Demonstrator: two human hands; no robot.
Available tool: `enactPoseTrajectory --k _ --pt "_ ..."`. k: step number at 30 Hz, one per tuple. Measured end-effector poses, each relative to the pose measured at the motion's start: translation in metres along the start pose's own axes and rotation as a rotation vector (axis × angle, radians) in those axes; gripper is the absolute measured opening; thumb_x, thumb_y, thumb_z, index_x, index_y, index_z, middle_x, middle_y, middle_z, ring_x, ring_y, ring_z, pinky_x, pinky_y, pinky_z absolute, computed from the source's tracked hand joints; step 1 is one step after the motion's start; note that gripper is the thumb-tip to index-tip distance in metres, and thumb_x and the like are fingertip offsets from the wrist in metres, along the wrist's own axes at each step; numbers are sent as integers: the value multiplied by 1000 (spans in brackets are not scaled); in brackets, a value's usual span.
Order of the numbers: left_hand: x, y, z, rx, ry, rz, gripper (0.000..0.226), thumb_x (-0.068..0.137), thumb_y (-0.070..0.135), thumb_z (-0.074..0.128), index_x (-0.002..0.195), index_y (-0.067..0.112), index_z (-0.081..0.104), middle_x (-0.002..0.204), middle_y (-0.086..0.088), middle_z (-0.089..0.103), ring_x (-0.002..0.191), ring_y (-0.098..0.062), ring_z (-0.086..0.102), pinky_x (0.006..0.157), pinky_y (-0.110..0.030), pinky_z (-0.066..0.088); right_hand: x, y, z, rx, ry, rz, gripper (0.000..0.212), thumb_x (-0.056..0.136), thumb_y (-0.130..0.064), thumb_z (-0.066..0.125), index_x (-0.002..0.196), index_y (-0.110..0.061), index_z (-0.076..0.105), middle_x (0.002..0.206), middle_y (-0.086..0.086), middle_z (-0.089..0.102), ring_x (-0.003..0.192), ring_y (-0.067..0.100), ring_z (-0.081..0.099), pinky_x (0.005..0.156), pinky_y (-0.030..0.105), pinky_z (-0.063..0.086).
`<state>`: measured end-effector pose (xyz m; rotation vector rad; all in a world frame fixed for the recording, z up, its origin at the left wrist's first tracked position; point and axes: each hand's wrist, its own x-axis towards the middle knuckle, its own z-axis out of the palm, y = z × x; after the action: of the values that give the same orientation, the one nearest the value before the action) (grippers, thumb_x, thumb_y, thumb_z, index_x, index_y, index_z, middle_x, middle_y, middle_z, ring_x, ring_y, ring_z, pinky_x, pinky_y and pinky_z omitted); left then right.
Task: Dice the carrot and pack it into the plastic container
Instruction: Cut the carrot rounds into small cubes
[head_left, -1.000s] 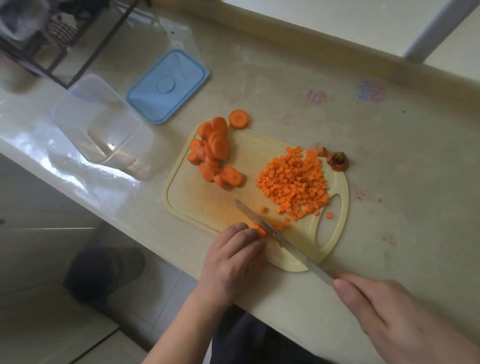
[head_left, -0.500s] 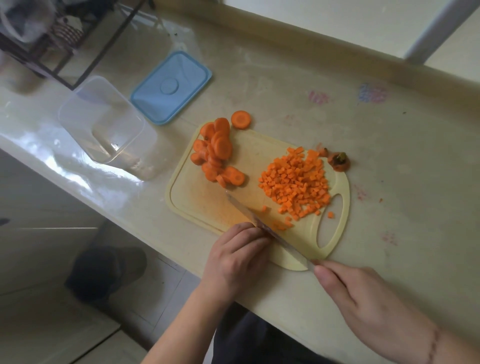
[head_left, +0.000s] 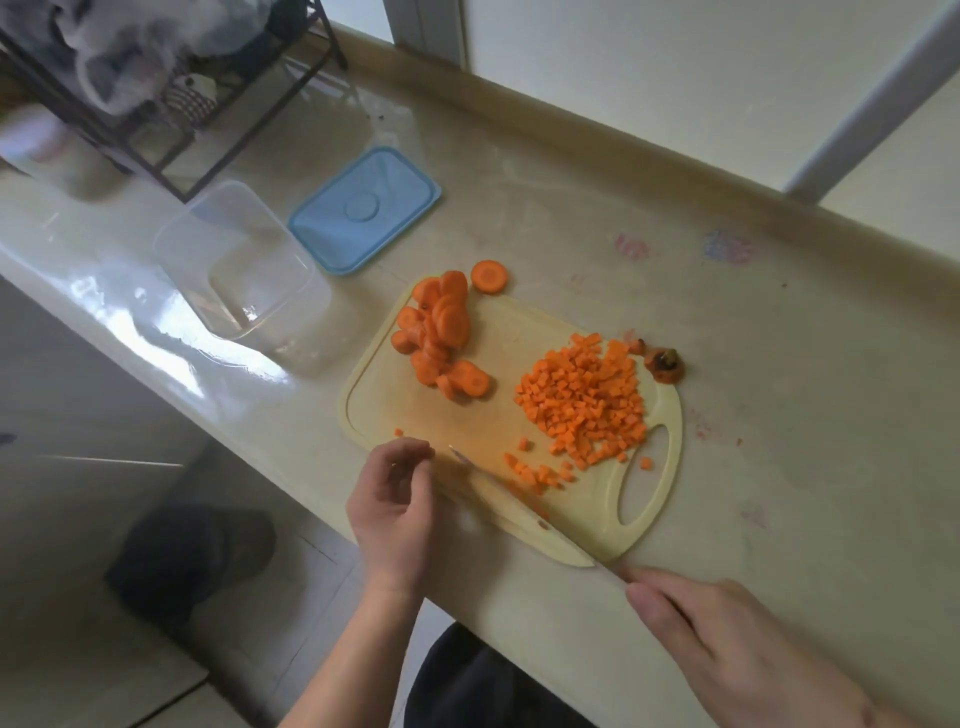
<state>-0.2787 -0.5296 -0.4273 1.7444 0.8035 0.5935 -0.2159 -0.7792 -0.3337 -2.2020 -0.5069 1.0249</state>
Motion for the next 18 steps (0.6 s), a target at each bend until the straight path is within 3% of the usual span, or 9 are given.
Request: enactPoseTrajectory --k 2,5,8,11,13,15,18 --pt "-2 5 2 75 -21 49 28 81 9 55 91 33 64 91 28 68 90 2 65 84 -11 49 3 2 -8 37 33 20 53 86 -69 24 90 -33 64 69 -18 66 67 -2 60 65 18 47" --pt "1 11 6 103 32 142 24 80 15 56 92 35 63 99 28 60 92 -5 62 80 -11 48 10 1 -15 63 78 21 57 83 -64 28 76 -15 56 54 -8 54 54 6 51 60 27 44" --pt "13 13 4 187 107 33 29 84 3 71 98 28 66 107 23 54 88 -5 61 76 -10 49 12 -4 -20 34 58 22 60 83 -69 25 81 -20 59 60 -8 59 59 8 57 65 28 47" --pt "29 17 -2 393 13 13 26 85 0 74 105 18 72 98 8 63 83 -2 60 84 -21 52 7 -4 -26 -50 79 -21 59 75 -87 13 99 -58 58 76 -18 69 72 2 64 71 25 52" --pt "42 20 -5 499 -24 -25 22 87 2 70 106 13 74 94 3 65 85 -13 61 86 -30 49 3 1 -31 -196 161 -44 59 67 -91 4 105 -74 46 64 -24 61 65 -2 59 63 20 48" --pt "53 22 -6 564 -33 -68 21 88 4 66 106 13 73 94 0 66 89 -21 62 84 -29 45 2 8 -35 -368 250 -92 65 73 -88 3 120 -69 43 61 -20 60 62 1 60 58 22 48" --pt "57 26 -4 694 -135 -44 23 92 5 56 109 12 69 99 -4 64 93 -26 58 80 -31 42 7 26 -41 -570 330 -170 66 90 -75 17 126 -40 60 66 -10 69 54 12 64 42 29 49"
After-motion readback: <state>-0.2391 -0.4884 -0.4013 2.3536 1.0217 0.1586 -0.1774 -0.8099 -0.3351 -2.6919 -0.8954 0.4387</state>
